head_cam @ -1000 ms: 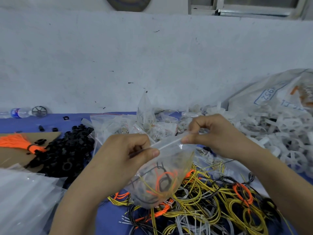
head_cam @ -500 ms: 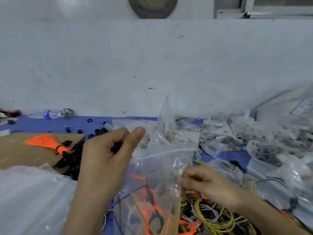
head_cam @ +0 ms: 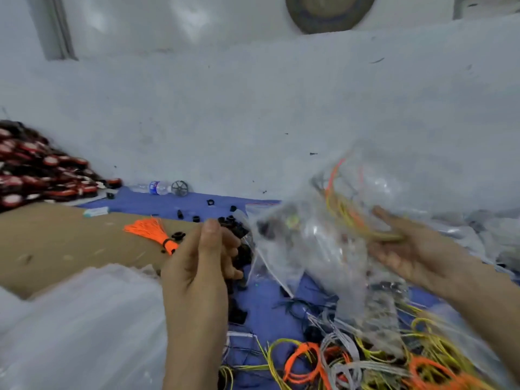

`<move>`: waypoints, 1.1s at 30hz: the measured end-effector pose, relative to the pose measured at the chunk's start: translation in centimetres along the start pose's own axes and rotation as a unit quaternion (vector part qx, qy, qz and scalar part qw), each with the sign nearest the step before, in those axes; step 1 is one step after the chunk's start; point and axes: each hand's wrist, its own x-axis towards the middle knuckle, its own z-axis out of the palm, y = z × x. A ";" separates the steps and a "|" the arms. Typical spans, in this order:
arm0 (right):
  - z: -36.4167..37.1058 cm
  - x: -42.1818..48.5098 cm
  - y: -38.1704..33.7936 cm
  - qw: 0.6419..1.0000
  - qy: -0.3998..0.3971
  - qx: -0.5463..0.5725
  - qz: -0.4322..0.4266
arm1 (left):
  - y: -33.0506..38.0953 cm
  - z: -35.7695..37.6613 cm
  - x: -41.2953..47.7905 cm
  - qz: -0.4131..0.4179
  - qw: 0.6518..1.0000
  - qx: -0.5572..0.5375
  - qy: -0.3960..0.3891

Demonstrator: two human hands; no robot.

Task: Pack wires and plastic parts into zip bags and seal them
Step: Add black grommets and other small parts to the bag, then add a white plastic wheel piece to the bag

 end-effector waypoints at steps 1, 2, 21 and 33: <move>-4.3 -1.4 2.2 0.998 0.017 -0.054 -0.023 | -0.4 0.1 0.0 -0.025 1.000 0.012 -0.009; -4.6 -2.6 1.9 0.991 0.022 -0.117 0.056 | -0.8 0.3 0.0 -0.041 0.998 0.038 -0.025; -11.1 -11.3 1.8 0.996 0.009 -0.011 0.091 | -12.2 -13.1 -1.7 -0.218 0.687 0.666 -0.192; -11.7 -11.7 1.8 0.995 0.000 -0.008 0.094 | -9.7 -11.0 0.5 -0.050 0.877 0.477 -0.026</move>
